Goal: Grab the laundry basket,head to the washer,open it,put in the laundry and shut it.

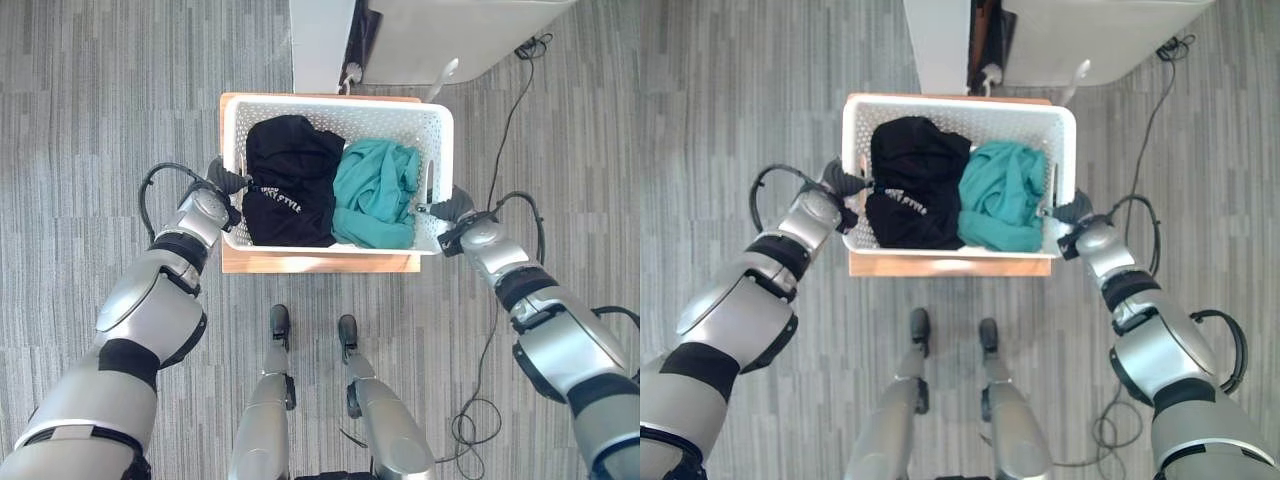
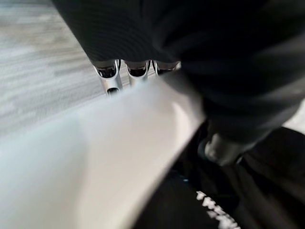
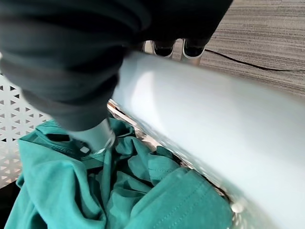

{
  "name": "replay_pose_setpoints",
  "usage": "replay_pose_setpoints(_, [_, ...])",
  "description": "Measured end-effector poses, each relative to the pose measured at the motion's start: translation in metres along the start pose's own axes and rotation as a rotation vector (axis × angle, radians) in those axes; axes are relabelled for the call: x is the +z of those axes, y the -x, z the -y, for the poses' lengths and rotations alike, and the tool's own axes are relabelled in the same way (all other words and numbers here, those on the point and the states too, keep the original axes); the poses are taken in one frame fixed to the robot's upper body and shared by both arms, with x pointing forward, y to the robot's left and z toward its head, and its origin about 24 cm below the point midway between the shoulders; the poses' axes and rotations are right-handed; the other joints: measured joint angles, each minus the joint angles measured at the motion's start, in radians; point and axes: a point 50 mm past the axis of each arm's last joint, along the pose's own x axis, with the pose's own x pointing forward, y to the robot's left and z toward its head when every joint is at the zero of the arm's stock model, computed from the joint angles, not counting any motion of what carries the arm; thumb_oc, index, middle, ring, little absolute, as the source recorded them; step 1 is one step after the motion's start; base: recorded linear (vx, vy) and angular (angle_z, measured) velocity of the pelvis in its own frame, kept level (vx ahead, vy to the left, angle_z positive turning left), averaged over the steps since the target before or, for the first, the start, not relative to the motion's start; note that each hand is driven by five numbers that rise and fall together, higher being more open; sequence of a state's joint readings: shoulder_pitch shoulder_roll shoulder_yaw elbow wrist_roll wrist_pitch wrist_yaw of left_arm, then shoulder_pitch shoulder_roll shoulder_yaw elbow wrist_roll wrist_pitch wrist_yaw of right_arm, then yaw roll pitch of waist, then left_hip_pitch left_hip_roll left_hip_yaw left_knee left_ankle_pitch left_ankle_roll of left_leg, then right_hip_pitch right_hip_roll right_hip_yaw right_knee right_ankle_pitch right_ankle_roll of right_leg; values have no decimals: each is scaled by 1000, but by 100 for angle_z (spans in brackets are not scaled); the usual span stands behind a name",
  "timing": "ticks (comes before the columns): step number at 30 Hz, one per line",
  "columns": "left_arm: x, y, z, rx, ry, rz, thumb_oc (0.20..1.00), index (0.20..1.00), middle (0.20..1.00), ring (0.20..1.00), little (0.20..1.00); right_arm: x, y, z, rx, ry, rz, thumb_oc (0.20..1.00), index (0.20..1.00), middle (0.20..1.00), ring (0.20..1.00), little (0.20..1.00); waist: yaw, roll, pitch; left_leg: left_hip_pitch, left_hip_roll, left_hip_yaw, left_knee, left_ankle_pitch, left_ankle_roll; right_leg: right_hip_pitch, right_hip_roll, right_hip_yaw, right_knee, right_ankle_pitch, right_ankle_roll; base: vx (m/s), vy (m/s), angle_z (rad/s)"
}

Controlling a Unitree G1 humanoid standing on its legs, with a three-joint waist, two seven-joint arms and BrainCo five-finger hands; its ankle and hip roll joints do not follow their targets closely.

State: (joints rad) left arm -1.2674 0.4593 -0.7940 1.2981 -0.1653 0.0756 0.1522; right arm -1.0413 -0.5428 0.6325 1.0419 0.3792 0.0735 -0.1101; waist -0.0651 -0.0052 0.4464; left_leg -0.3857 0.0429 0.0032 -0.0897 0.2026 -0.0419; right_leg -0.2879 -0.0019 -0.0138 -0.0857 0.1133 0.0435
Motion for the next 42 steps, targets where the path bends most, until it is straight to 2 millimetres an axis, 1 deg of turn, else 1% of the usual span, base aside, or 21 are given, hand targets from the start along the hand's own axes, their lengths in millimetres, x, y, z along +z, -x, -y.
replay_pose_setpoints(4, [1,1,1,3,-60,36,200,200,200,200,200,-5,3,3,-12,16,12,200,200,200,200,200,6,0,0,-1,0,2,0,0,0,-2,0,1,0,0,0,1,1,-1])
replay_pose_setpoints(7, [3,2,3,8,-55,50,200,200,200,200,200,-8,5,5,-19,32,16,200,200,200,200,200,9,0,0,-1,-1,2,0,0,0,-2,-1,1,0,0,0,0,0,0])
replay_pose_setpoints(11, [0,3,15,-20,-38,46,200,200,200,200,200,-17,8,9,-25,40,-4,200,200,200,200,200,10,1,1,20,-1,0,0,0,0,22,-1,-2,0,0,0,66,1,2])
replay_pose_setpoints(14, [-7,9,36,-80,-16,54,200,200,200,200,200,-35,14,9,-20,30,-37,200,200,200,200,200,9,2,0,65,-2,-15,0,0,0,69,-2,-17,0,-1,1,79,13,6])
replay_pose_setpoints(18, [-7,18,55,-168,6,119,200,200,200,200,200,-60,25,19,-14,8,-77,200,200,200,200,200,17,8,3,142,-5,-20,-1,0,1,148,-7,-24,0,-5,4,131,43,3])
replay_pose_setpoints(19, [-9,22,64,-191,13,126,200,200,200,200,200,-69,28,18,-9,12,-99,200,200,200,200,200,18,14,-19,157,-7,-21,-2,-8,7,163,-10,-24,-1,-14,10,165,85,0])
replay_pose_setpoints(20, [-6,29,71,-230,27,173,200,200,200,200,200,-79,36,28,-20,-22,-104,200,200,200,200,200,21,28,-40,181,-11,-16,-2,-45,17,184,-15,-23,-1,-35,0,115,69,-2])
replay_pose_setpoints(22, [-2,34,78,-263,47,208,200,200,200,200,200,-87,42,37,-30,-26,-114,200,200,200,200,200,18,43,-59,203,-18,-11,-2,-50,22,205,-23,-20,0,-38,0,91,64,-7])
replay_pose_setpoints(24, [-2,38,83,-283,61,219,200,200,200,200,200,-94,48,39,-19,-35,-120,200,200,200,200,200,16,46,-63,235,-22,3,-2,-56,30,234,-29,-11,0,-37,3,66,71,-13])
replay_pose_setpoints(27, [-10,42,92,-331,73,198,200,200,200,200,200,-104,56,37,15,-23,-136,200,200,200,200,200,-9,51,-68,300,-40,18,-2,-69,50,290,-47,5,0,-45,15,58,112,-17])
replay_pose_setpoints(29, [-11,45,103,-363,84,190,200,200,200,200,200,-114,60,37,20,-7,-175,200,200,200,200,200,-15,60,-88,319,-49,34,-2,-77,59,302,-56,9,0,-48,19,-72,160,-17])
replay_pose_setpoints(30, [-11,46,107,-374,87,183,200,200,200,200,200,-117,60,38,21,-9,-186,200,200,200,200,200,-29,66,-94,323,-56,34,-2,-78,62,305,-63,10,1,-47,23,-147,160,-9])
replay_pose_setpoints(33, [-18,46,114,-404,83,143,200,200,200,200,200,-118,60,37,43,-4,-203,200,200,200,200,200,-38,81,-103,340,-67,66,-2,-87,75,288,-79,45,32,-61,51,-245,149,-42])
replay_pose_setpoints(34, [-20,46,117,-409,83,132,200,200,200,200,200,-118,57,37,54,12,-217,200,200,200,200,200,-47,82,-106,342,-70,83,-2,-88,76,269,-83,61,47,-58,63,-208,61,-64])
replay_pose_setpoints(35, [-22,45,122,-428,65,109,200,200,200,200,200,-116,52,38,58,30,-238,200,200,200,200,200,-38,89,-111,345,-72,117,-2,-97,85,243,-88,72,81,-75,78,-310,94,-61])
replay_pose_setpoints(37, [-22,46,123,-428,66,109,200,200,200,200,200,-114,50,37,59,38,-238,200,200,200,200,200,-52,89,-111,339,-80,149,2,-96,89,208,-85,81,103,-62,83,-370,100,-61])
replay_pose_setpoints(38, [-26,45,121,-423,55,96,200,200,200,200,200,-109,47,34,68,56,-237,200,200,200,200,200,-42,90,-112,333,-68,192,5,-96,101,181,-74,44,105,-26,80,-376,81,-127])
replay_pose_setpoints(39, [-31,43,116,-415,40,80,200,200,200,200,200,-104,44,32,84,72,-228,200,200,200,200,200,-11,92,-111,331,-34,260,10,-108,123,165,-73,-89,90,17,54,-260,61,-136])
replay_pose_setpoints(40, [-30,44,117,-420,44,83,200,200,200,200,200,-107,45,32,85,75,-236,200,200,200,200,200,-9,91,-111,338,-25,299,18,-111,128,152,-89,-173,181,-58,25,-224,46,-126])
replay_pose_setpoints(41, [-29,44,117,-425,43,84,200,200,200,200,200,-109,45,29,92,87,-251,200,200,200,200,200,3,91,-111,332,-6,330,60,-134,140,122,-122,-230,366,-143,16,-115,3,-91])
replay_pose_setpoints(42, [-31,44,117,-423,40,80,200,200,200,200,200,-110,46,28,103,90,-253,200,200,200,200,200,21,91,-112,348,9,360,69,-144,151,115,-165,-273,509,-206,18,-186,-19,-92])
